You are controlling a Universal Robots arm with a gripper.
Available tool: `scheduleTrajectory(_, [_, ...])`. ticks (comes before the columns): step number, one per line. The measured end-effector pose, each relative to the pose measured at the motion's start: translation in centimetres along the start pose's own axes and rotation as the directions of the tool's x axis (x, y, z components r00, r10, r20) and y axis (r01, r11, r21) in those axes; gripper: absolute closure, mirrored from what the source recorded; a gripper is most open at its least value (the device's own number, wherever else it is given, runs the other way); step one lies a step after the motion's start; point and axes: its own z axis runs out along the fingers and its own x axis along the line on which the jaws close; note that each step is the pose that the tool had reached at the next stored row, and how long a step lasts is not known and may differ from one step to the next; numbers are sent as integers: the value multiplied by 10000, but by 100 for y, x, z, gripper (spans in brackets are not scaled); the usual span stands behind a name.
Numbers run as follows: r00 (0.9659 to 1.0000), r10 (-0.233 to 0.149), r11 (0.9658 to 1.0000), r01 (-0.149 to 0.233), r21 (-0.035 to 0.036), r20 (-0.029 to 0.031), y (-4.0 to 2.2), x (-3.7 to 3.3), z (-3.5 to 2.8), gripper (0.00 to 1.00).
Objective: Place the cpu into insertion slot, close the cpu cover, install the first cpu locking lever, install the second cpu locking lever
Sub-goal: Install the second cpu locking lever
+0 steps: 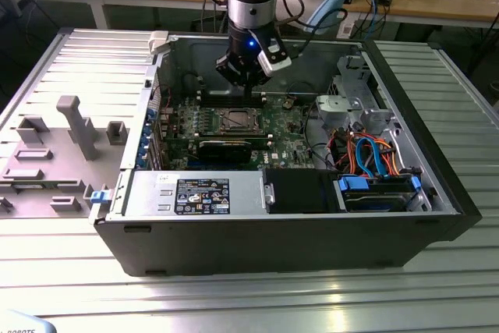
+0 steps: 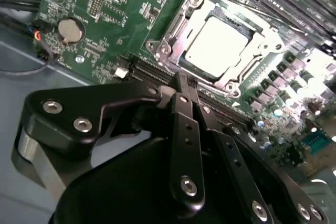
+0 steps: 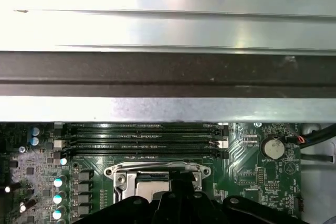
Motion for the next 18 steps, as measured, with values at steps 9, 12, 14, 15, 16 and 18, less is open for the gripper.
scheduleTrajectory(9, [10000, 1, 10000, -1, 33, -1, -59, 0, -15, 89])
scheduleTrajectory(12, [10000, 5, 10000, -5, 33, -11, -125, 1, 1, 89])
scheduleTrajectory(14, [10000, 5, 10000, -5, 42, -18, -142, 2, 9, 89])
scheduleTrajectory(15, [10000, 6, 10000, -6, 44, -18, -144, 2, 9, 89])
scheduleTrajectory(16, [10000, 7, 10000, -7, 45, -17, -145, 2, 9, 89])
scheduleTrajectory(18, [10000, 7, 10000, -7, 55, -19, -146, 2, 8, 89])
